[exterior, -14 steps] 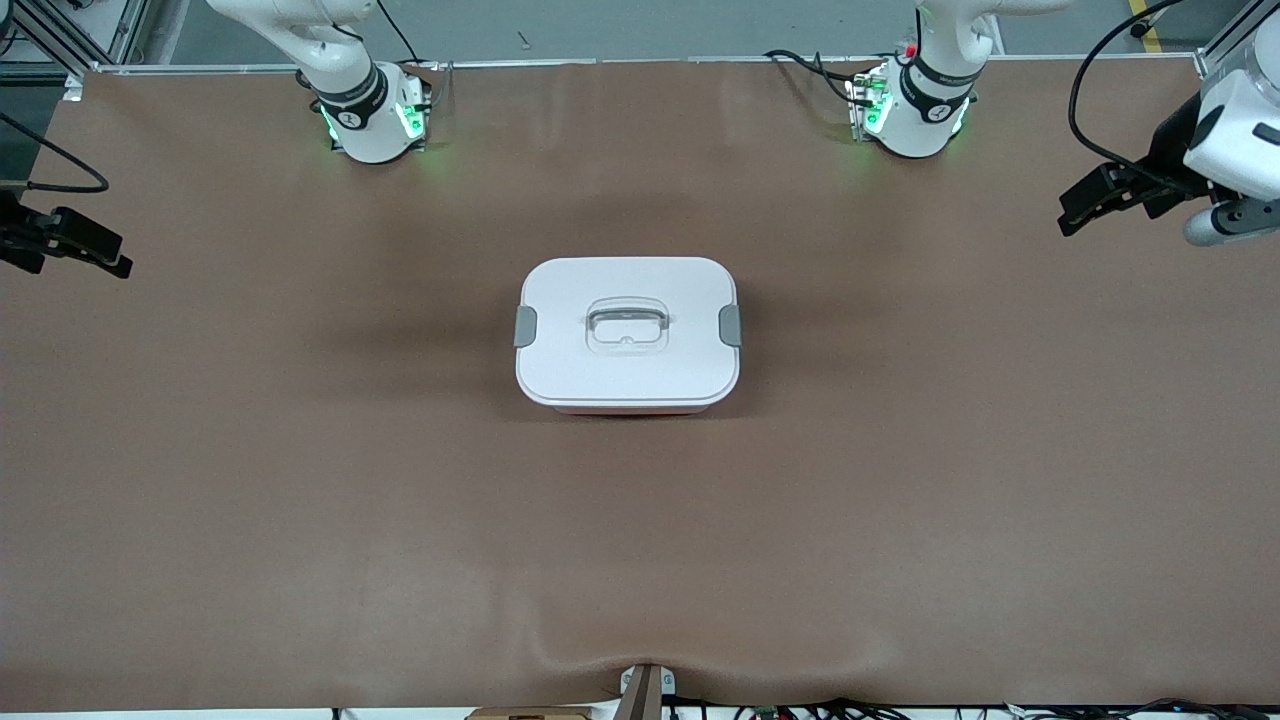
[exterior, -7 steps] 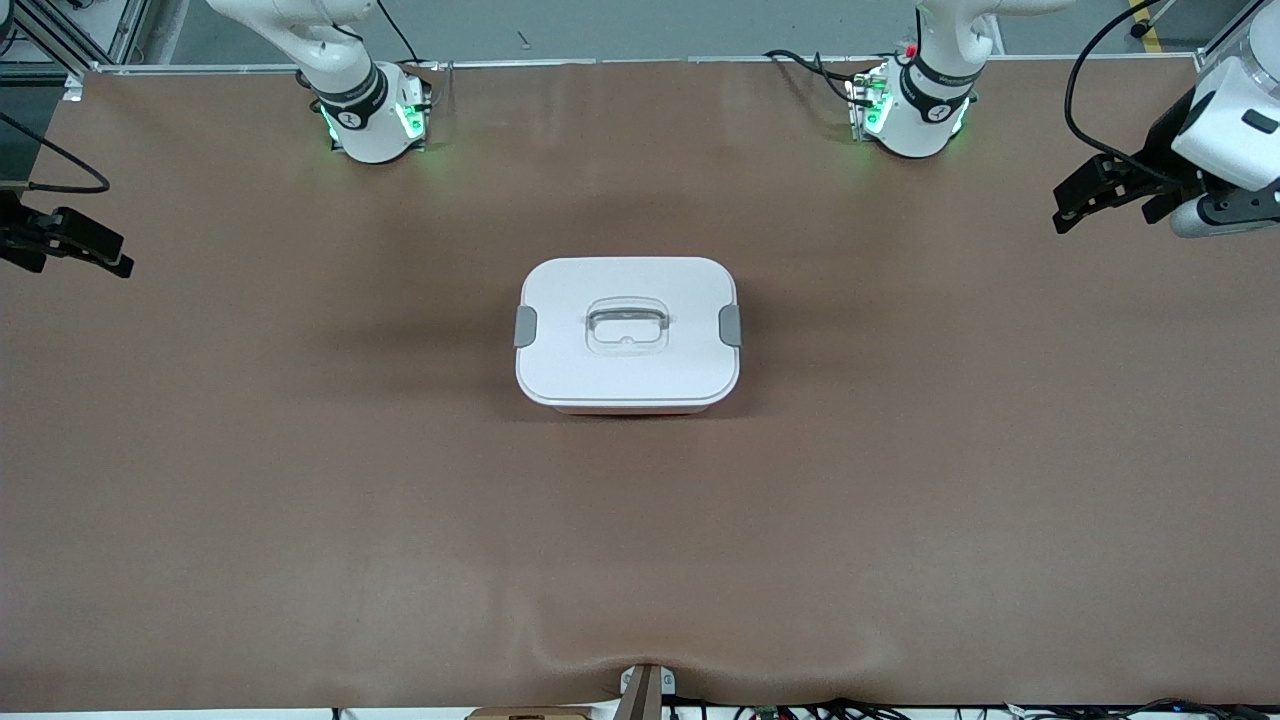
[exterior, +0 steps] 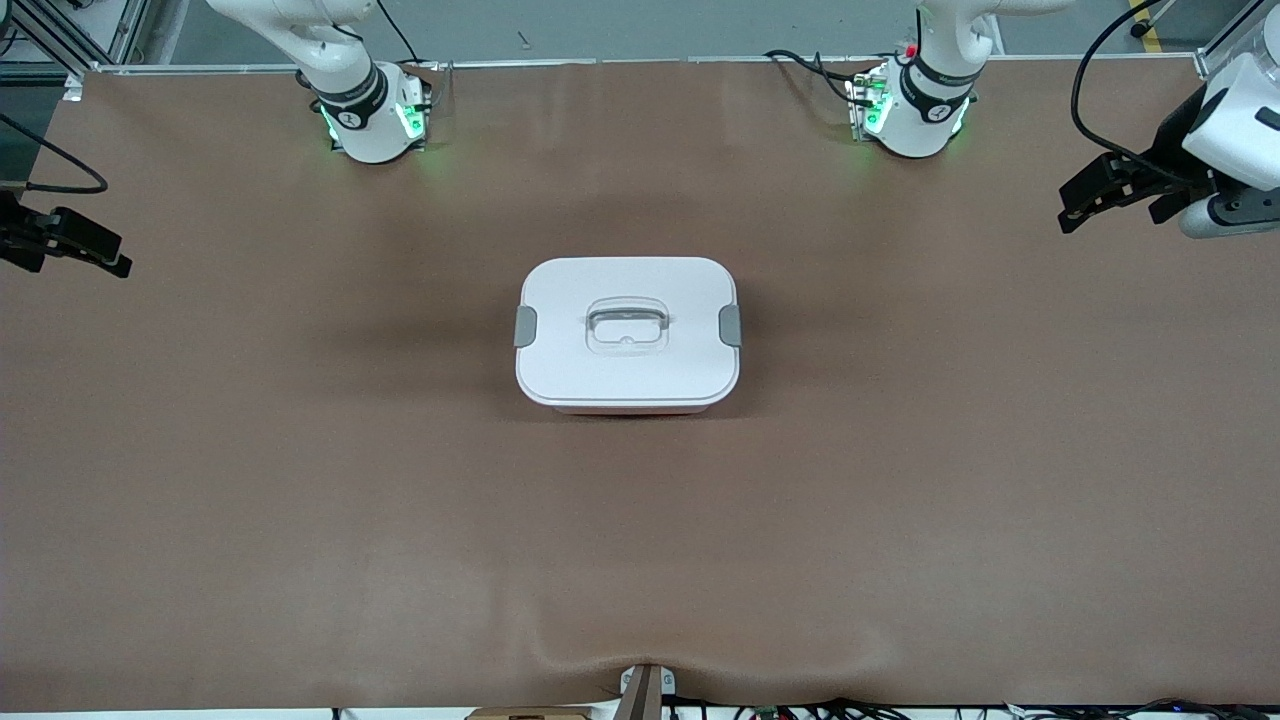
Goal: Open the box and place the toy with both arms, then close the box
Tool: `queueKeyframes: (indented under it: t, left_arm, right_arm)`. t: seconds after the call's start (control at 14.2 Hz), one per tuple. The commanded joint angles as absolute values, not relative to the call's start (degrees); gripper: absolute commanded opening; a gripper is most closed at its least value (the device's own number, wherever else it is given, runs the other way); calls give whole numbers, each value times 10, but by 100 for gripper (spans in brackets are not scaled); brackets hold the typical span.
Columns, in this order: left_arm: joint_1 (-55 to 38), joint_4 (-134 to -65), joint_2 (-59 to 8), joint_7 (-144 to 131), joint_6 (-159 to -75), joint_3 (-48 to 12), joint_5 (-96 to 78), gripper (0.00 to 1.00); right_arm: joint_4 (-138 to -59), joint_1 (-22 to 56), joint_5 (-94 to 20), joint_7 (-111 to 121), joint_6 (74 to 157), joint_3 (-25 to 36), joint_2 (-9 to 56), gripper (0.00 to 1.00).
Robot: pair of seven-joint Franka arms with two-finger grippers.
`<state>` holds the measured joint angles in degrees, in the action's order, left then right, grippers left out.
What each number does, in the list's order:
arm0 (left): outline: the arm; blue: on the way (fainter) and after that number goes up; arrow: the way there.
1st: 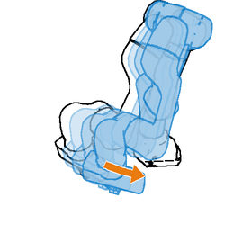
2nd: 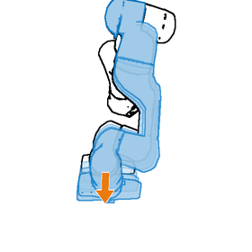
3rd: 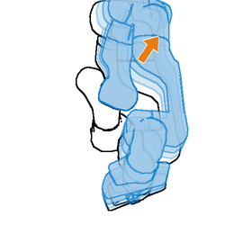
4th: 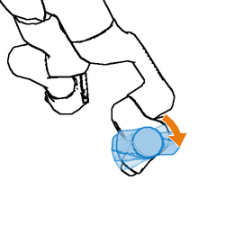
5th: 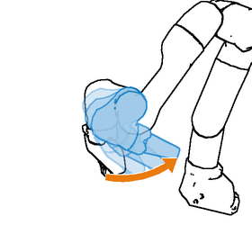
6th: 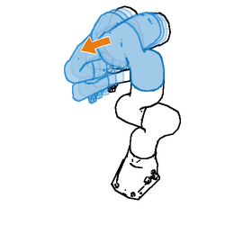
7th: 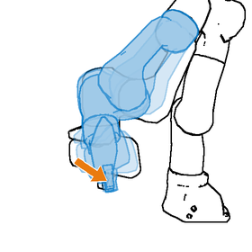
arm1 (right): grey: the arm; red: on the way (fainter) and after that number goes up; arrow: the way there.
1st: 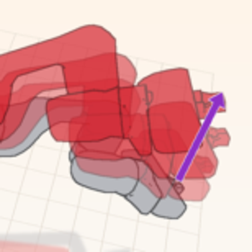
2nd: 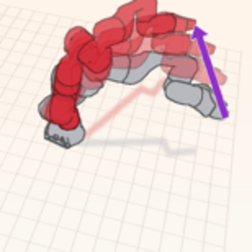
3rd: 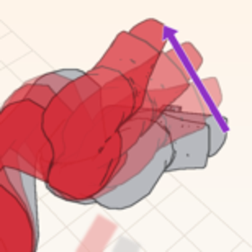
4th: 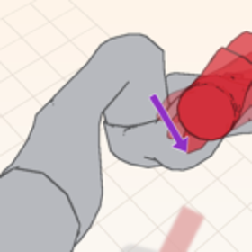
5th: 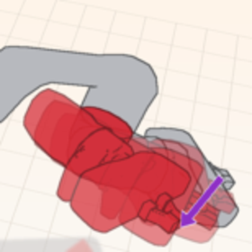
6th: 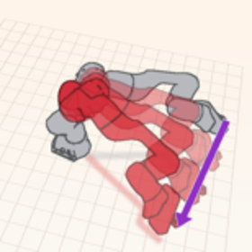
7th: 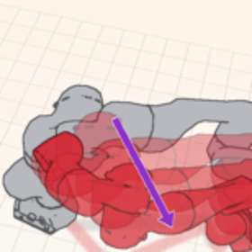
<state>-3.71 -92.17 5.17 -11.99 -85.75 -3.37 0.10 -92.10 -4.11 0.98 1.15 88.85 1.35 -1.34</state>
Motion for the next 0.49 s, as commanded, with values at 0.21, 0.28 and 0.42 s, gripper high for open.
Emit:
queueKeyframes:
  t: [0.21, 0.28, 0.42]
  left_arm:
    - [-33, -884, 33, -114, -830, -32, -7, 100]
    - [-33, -884, 33, -114, -830, -32, -5, 100]
    - [-33, -885, 33, -108, -830, -33, -5, 100]
  right_arm:
    - [-926, -45, 11, 11, 883, 12, -20, 100]
    - [-926, -46, 11, 11, 884, 12, -21, 100]
    - [-928, -45, 11, 11, 884, 13, -20, 100]
